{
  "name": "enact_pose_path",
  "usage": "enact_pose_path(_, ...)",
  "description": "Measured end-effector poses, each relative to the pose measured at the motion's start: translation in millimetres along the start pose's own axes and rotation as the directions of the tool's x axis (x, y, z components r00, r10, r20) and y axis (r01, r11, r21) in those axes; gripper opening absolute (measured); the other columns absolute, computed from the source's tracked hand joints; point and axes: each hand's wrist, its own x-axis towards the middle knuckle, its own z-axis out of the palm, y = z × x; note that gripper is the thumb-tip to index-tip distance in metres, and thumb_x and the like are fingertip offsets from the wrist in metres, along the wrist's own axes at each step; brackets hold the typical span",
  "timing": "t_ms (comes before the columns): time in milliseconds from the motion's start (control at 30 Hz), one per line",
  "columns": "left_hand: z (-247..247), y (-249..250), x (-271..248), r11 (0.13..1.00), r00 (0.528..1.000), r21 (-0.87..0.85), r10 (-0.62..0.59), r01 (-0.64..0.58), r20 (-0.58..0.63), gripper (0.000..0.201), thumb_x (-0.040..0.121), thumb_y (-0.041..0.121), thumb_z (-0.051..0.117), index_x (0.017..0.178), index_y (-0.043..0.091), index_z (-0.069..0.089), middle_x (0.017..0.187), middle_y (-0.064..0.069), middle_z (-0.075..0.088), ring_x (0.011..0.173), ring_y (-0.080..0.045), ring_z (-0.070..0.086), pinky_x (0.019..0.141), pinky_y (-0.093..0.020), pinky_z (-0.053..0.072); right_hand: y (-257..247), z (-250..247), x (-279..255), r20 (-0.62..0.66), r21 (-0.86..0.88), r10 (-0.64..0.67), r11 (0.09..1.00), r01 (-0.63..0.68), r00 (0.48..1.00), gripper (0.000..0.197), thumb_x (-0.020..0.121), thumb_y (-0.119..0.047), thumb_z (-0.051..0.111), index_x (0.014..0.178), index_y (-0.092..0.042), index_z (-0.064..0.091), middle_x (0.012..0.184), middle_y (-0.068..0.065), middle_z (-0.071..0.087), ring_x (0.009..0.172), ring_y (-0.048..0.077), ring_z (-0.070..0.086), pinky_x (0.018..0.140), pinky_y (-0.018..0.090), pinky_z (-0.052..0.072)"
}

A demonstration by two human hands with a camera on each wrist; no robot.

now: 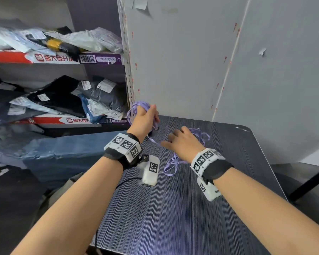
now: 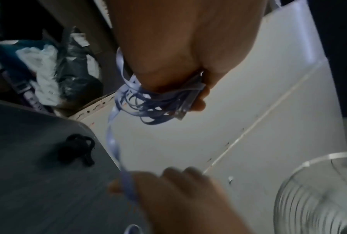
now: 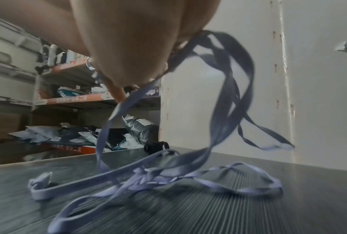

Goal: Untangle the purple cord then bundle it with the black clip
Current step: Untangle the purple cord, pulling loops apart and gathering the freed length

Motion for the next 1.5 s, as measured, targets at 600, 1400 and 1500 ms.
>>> enact_pose_path(600, 18, -15, -19, 0.926, 0.961, 0.378, -0.089, -0.018, 0.262, 0.032, 0.092, 0.033, 0.048, 0.066, 0.015, 0.043, 0.053, 0.002, 0.045, 0.05, -0.014, 0.041, 0.06, -0.029, 0.034, 13, -23, -2, -0.165, 0.664, 0.403, 0.72, -0.2, 0.9, 0.023, 0.079, -0.013, 0.065, 0.097, -0.004, 0.054, 0.09, 0.003, 0.053, 0.094, 0.027, 0.046, 0.081, 0.031, 0.034)
enact_pose_path(1400, -39, -15, -27, 0.982, 0.988, -0.127, -0.148, 0.14, -0.054, 0.024, 0.099, 0.021, 0.046, 0.077, 0.013, 0.055, 0.046, 0.008, 0.047, 0.034, -0.002, 0.041, 0.035, -0.015, 0.038, 26, 31, -58, 0.336, 0.584, 0.721, 0.345, -0.735, 0.606, 0.028, 0.095, -0.01, 0.047, 0.108, -0.022, 0.069, 0.103, 0.005, 0.07, 0.082, 0.024, 0.064, 0.069, 0.028, 0.049)
enact_pose_path(1500, -42, -22, -21, 0.983, 0.979, -0.164, -0.116, 0.088, -0.166, 0.03, 0.1, 0.02, 0.044, 0.072, 0.016, 0.054, 0.035, 0.012, 0.038, 0.032, 0.002, 0.031, 0.035, -0.013, 0.027, 30, 35, -56, 0.366, 0.583, 0.748, 0.28, -0.763, 0.554, 0.031, 0.093, -0.002, 0.046, 0.105, -0.017, 0.07, 0.102, 0.01, 0.07, 0.082, 0.027, 0.066, 0.07, 0.027, 0.051)
